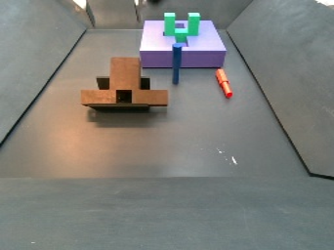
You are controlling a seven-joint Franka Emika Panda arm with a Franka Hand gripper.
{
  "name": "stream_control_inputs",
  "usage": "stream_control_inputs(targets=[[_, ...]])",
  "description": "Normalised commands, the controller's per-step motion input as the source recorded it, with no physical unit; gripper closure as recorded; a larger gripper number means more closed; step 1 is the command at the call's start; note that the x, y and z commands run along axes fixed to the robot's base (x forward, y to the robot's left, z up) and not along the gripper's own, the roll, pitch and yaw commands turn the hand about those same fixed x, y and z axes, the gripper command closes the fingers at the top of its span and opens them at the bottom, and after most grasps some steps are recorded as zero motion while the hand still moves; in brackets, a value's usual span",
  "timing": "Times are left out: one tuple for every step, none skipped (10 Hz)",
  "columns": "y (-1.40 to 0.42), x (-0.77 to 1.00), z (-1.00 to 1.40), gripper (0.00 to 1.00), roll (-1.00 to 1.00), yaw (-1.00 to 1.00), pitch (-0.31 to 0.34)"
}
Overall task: Pick up the brown object. Move up. Place the brown object on the fixture. Regrasp the brown object. Move to above the board. Insert the brown object.
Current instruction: Regrasp the brown object.
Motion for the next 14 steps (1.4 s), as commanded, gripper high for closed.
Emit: stream_control_inputs(targets=[[0.0, 0.16, 0.22, 0.0, 1.0, 0.4, 0.063], [0.0, 0.17, 0.16, 0.0, 1.0, 0.38, 0.054], [0.0, 0.15, 0.11, 0.0, 1.0, 0.37, 0.046], [0.0, 0.15, 0.05, 0.0, 1.0, 0.37, 0.049], [0.0, 0.15, 0.03, 0.0, 1.0, 0.36, 0.026], [-0.11, 0.13, 0.0, 0.0, 1.0, 0.27, 0.0], [-0.25, 0.03, 0.0, 0.0, 1.0, 0.19, 0.0], [-0.24, 0.0, 0.0, 0.0, 1.0, 0.18, 0.0], [-0.21, 0.0, 0.0, 0.0, 1.0, 0.23, 0.0], [-0.25, 0.0, 0.0, 0.0, 1.0, 0.23, 0.0], [-0.43, 0.0, -0.25, 0.0, 1.0, 0.22, -0.114], [-0.39, 0.0, -0.46, 0.0, 0.83, 0.04, -0.086], [-0.22, -0.02, -0.57, 0.0, 0.6, -0.28, -0.094], [-0.05, -0.03, -0.29, 0.0, 0.54, -0.7, 0.429]])
